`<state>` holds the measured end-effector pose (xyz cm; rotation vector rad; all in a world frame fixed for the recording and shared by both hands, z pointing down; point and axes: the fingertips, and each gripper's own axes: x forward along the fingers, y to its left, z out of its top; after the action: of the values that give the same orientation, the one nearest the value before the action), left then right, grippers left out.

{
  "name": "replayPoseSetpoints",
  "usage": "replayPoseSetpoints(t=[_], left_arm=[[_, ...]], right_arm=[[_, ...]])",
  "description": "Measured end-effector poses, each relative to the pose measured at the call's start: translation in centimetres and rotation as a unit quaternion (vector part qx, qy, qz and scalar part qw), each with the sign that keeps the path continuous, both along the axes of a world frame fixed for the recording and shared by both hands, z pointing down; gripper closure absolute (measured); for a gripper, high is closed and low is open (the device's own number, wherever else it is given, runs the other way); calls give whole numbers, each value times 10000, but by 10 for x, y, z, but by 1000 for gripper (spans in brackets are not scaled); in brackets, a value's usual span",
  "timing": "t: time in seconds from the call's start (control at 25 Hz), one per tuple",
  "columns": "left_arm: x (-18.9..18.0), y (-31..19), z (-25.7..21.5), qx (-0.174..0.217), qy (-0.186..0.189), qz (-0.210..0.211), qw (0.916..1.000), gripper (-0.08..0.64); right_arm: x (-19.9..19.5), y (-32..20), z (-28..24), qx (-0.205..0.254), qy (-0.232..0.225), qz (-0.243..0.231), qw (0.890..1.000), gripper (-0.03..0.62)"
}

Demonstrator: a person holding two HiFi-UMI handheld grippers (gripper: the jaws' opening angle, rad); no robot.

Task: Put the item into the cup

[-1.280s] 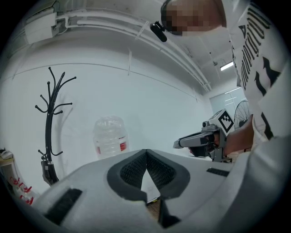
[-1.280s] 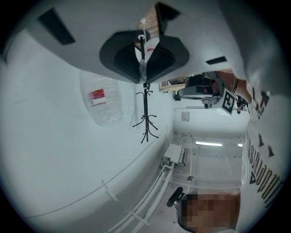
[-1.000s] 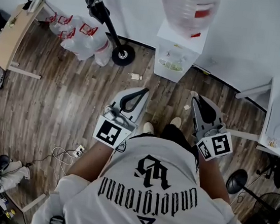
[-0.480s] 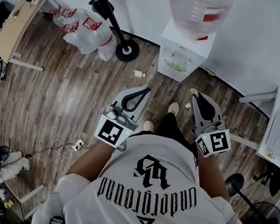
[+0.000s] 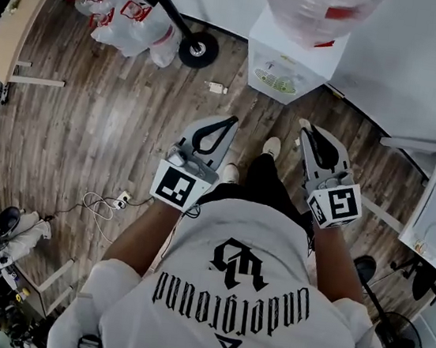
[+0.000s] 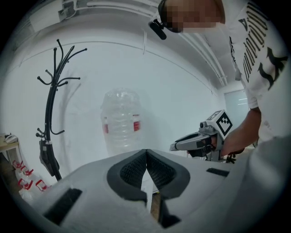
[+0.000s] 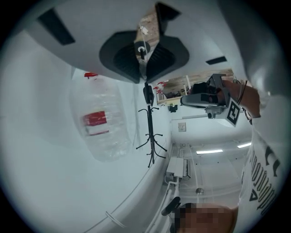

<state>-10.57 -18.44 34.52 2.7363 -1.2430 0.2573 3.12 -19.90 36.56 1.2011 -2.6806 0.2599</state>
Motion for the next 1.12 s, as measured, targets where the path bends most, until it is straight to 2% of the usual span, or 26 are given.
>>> replayPoseSetpoints(t=[0.44, 0.64, 0.76, 0.96, 1.12], left_arm=[[19, -52, 91, -547, -142, -67, 9984, 555], [19, -68, 135, -509, -275, 69, 9983, 555], [23, -79, 160, -813, -264, 28, 9963, 555], [39, -96, 204, -795, -448, 338, 9953, 554], [46, -107, 242, -929, -498, 419, 9935, 540]], right_arm=[[4, -55, 104, -689, 289, -293, 9968, 537], [4, -73, 157, -987, 388, -317, 9939, 535], [7, -83, 192, -1178, 421, -319, 9916, 535], [15, -98, 254, -1489, 561, -272, 9869, 535], [16, -107, 299, -1715, 579, -154, 9834, 534]])
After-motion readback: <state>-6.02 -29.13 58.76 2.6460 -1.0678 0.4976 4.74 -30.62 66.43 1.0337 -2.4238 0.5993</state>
